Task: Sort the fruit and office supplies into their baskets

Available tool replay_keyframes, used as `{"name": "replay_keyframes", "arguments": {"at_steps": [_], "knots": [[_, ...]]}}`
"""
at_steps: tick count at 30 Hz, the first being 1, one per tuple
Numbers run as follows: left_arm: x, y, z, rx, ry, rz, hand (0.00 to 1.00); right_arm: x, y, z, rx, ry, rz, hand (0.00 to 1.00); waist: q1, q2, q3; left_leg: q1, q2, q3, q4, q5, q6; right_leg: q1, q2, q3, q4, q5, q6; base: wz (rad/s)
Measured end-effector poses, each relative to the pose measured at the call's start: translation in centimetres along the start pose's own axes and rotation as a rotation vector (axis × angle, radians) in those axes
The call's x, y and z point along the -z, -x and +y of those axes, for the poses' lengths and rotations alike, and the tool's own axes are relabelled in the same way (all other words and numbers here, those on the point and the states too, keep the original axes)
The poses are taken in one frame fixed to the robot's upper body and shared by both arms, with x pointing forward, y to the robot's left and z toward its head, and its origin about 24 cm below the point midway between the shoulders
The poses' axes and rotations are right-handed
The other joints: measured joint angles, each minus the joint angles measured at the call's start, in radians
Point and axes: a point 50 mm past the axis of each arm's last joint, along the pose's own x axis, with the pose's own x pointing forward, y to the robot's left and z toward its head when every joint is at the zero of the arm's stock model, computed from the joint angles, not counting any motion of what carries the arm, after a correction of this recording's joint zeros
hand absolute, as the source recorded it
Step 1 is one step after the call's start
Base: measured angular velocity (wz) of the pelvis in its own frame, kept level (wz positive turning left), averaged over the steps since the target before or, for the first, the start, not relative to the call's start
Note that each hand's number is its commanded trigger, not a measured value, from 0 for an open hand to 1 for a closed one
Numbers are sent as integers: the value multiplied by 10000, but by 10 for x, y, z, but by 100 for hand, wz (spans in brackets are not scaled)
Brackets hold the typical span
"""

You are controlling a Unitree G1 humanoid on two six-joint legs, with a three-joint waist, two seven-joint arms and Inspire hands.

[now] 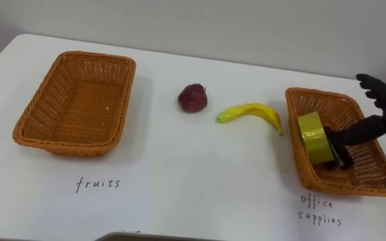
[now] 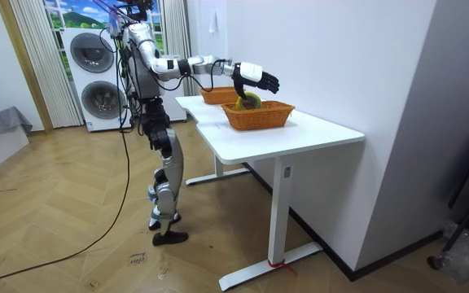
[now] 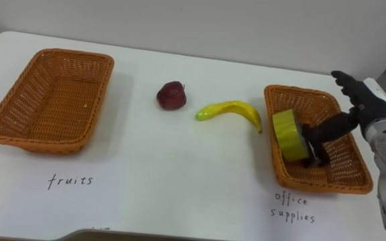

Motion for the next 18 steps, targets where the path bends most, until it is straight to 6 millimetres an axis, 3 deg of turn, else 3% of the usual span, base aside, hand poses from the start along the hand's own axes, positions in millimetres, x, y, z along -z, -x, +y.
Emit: {"name": "replay_keyframes", "arguments": {"at_steps": [18], "knots": [[-5, 0, -1, 16, 27, -122, 0, -6, 1, -2, 119, 129, -230, 0, -12, -23, 31, -19, -1, 0, -43, -16, 20, -30, 1, -8, -7, 0, 2, 0]]}}
